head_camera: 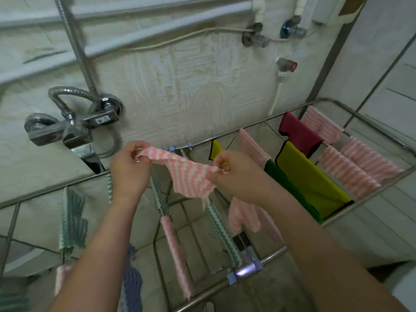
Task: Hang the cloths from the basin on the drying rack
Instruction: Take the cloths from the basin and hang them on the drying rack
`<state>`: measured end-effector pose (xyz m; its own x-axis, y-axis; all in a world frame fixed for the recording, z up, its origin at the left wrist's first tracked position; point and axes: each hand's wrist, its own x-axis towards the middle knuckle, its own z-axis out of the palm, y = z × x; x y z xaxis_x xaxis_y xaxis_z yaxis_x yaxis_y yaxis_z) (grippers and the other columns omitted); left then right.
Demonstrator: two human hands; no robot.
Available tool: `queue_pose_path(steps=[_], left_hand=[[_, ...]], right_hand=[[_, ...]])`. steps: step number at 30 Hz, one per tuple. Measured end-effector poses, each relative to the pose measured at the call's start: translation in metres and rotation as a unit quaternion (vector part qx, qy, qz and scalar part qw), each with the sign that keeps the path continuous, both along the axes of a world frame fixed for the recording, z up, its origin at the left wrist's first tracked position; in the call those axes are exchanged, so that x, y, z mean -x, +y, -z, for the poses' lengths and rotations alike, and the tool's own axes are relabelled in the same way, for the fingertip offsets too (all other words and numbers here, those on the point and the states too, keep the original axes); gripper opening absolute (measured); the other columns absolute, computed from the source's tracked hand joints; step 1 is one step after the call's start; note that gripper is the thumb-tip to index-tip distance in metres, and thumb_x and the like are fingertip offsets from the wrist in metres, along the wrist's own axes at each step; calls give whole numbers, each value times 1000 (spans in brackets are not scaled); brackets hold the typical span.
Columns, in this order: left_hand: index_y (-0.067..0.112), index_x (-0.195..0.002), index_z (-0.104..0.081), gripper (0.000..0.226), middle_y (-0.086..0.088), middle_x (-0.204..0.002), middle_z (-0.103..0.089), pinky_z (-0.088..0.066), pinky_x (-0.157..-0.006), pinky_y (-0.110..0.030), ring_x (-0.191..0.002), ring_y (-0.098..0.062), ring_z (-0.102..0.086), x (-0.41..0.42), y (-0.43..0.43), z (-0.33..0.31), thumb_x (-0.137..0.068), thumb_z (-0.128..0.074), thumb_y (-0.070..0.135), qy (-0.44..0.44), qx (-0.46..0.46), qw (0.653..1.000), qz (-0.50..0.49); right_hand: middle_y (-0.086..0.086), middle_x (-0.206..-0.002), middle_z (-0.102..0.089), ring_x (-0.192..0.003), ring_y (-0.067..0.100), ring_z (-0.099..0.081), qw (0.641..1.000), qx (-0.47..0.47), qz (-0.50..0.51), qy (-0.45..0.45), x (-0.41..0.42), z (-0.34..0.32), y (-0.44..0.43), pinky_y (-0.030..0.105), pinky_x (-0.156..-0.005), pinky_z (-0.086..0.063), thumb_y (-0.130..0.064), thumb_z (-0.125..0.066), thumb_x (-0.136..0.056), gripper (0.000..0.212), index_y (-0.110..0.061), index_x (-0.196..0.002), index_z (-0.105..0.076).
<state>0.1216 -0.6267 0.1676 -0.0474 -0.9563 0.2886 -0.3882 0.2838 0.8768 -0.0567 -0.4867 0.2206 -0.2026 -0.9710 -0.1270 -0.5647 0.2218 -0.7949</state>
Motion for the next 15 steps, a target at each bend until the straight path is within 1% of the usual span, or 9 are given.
queue_pose_path(steps=[3,4,6,7,8,10,12,13,15], left_hand=[[25,-88,-63,23,-4,-83,-66,-51,-50,-25,-66,-21,-64,9,-21,13,-84,-49,6,69,-46,996,-25],[29,-84,-62,20,-4,-83,-67,-54,-53,-30,-69,-25,-66,14,-33,19,-83,-50,14,71,-57,995,-29],[31,-79,-62,17,1,-78,-67,-57,-69,-43,-75,-29,-67,24,-46,25,-76,-49,21,49,-62,996,-32],[30,-79,-63,17,3,-78,-67,-55,-76,-41,-79,-28,-66,32,-57,31,-75,-50,20,22,-66,997,-31],[27,-82,-65,17,2,-81,-68,-52,-79,-34,-85,-27,-65,41,-61,35,-76,-52,18,-17,-67,997,-22],[17,-93,-68,17,-5,-93,-69,-41,-74,-25,-94,-26,-62,61,-69,48,-81,-56,15,-109,-77,991,6],[12,-98,-68,18,-8,-100,-69,-34,-69,-24,-96,-26,-62,83,-71,64,-85,-58,18,-175,-96,979,49],[12,-98,-68,18,-7,-100,-69,-33,-68,-23,-95,-26,-62,92,-74,73,-87,-57,21,-194,-107,972,72],[11,-99,-67,20,-7,-99,-68,-34,-66,-23,-93,-24,-62,107,-82,90,-88,-57,25,-219,-116,963,105]], right_hand=[[-6,-73,-51,-60,4,-46,995,-49,-37,-85,-10,6,-20,15,-51,-40,-32,-58,-93,23,-8,-91,-60],[-4,-75,-51,-61,4,-46,991,-63,-34,-114,-11,11,-31,11,-49,-40,-31,-57,-94,24,-7,-91,-60],[-1,-77,-50,-63,6,-46,983,-87,-4,-161,-8,21,-43,11,-47,-39,-29,-55,-95,19,-12,-87,-58],[0,-77,-49,-63,7,-46,978,-105,22,-180,-3,33,-53,14,-51,-41,-28,-55,-95,17,-14,-86,-57],[-1,-76,-52,-62,7,-48,972,-120,55,-195,2,41,-55,18,-56,-41,-27,-55,-94,16,-14,-85,-58],[1,-83,-61,-58,3,-54,961,-156,120,-193,15,65,-59,20,-56,-41,-25,-55,-94,17,-10,-93,-64],[2,-88,-69,-52,2,-54,955,-202,166,-142,26,91,-59,16,-46,-38,-23,-52,-95,26,-2,-103,-64],[2,-87,-73,-53,6,-55,953,-221,176,-110,31,103,-60,17,-45,-38,-24,-50,-95,27,-2,-99,-65],[4,-84,-75,-61,15,-59,948,-255,182,-48,38,125,-62,23,-53,-43,-25,-45,-96,27,-8,-79,-59]])
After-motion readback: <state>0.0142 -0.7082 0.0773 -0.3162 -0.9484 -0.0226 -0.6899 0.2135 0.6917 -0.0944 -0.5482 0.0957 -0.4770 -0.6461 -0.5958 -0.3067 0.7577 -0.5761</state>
